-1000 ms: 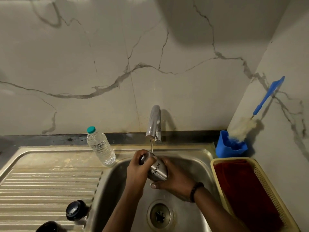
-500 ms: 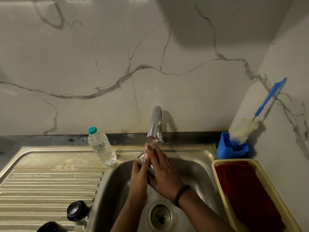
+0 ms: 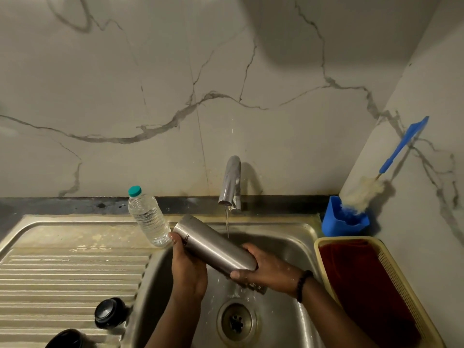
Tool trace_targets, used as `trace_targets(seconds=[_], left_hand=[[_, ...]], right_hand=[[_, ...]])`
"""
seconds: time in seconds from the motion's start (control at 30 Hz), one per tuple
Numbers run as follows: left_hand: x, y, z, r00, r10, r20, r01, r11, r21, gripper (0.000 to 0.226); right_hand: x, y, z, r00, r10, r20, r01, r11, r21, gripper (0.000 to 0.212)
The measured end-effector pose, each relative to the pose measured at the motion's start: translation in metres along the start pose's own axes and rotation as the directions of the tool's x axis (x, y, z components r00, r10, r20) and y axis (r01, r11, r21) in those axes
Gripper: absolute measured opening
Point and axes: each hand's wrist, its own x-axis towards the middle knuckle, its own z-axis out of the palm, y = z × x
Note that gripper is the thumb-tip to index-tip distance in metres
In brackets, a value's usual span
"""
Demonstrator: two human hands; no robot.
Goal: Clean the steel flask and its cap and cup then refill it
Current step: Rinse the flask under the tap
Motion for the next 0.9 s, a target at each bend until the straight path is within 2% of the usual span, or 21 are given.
trace_targets(seconds=[0.1, 0.17, 0.23, 0.3, 0.4, 0.43, 0.5, 0.67, 0.77, 0.83, 0.9], left_hand=[[0.003, -0.004, 0.002, 0.999, -0.023, 0.036, 0.023, 1.0, -0.007, 0.07], [0.003, -0.006, 0.007, 0.998, -0.035, 0.047, 0.032, 0.998, 0.052, 0.077], [-0.002, -0.016, 0.014, 0.991, -0.069, 0.111, 0.049, 0.983, 0.174, 0.084], [-0.011, -0.031, 0.023, 0.983, -0.108, 0.149, 0.067, 0.964, 0.256, 0.089], [-0.013, -0.045, 0.031, 0.985, -0.129, 0.117, 0.088, 0.949, 0.303, 0.101], [-0.01, -0.041, 0.032, 0.987, -0.124, 0.104, 0.087, 0.948, 0.306, 0.104], [0.004, -0.021, 0.028, 0.997, -0.073, 0.02, 0.065, 0.964, 0.258, 0.092], [0.035, 0.021, 0.02, 0.992, -0.034, -0.124, 0.032, 0.999, -0.02, 0.072], [0.006, -0.005, 0.033, 0.991, -0.081, -0.105, 0.092, 0.99, 0.108, 0.081], [-0.013, -0.028, 0.038, 0.987, -0.144, -0.076, 0.153, 0.98, 0.129, 0.08], [-0.018, -0.038, 0.037, 0.984, -0.165, -0.064, 0.171, 0.979, 0.108, 0.079]], right_hand=[[0.004, -0.003, -0.004, 1.0, -0.028, -0.01, 0.028, 0.999, -0.036, 0.075], [0.009, -0.007, 0.0, 0.988, -0.109, -0.105, 0.098, 0.99, -0.106, 0.075], [0.018, -0.008, 0.007, 0.931, -0.241, -0.275, 0.152, 0.939, -0.309, 0.079], [0.027, -0.009, 0.016, 0.838, -0.381, -0.391, 0.16, 0.856, -0.492, 0.079], [0.034, -0.005, 0.026, 0.755, -0.462, -0.466, 0.145, 0.81, -0.568, 0.077], [0.033, -0.003, 0.026, 0.741, -0.469, -0.48, 0.136, 0.805, -0.577, 0.077], [0.027, 0.004, 0.023, 0.733, -0.472, -0.491, 0.107, 0.792, -0.601, 0.079], [0.016, 0.024, 0.021, 0.736, -0.477, -0.481, 0.1, 0.779, -0.619, 0.085], [0.022, 0.021, 0.033, 0.695, -0.498, -0.519, 0.077, 0.769, -0.635, 0.088], [0.026, 0.015, 0.038, 0.669, -0.53, -0.521, 0.047, 0.729, -0.682, 0.089], [0.026, 0.012, 0.037, 0.707, -0.535, -0.464, 0.061, 0.699, -0.713, 0.086]])
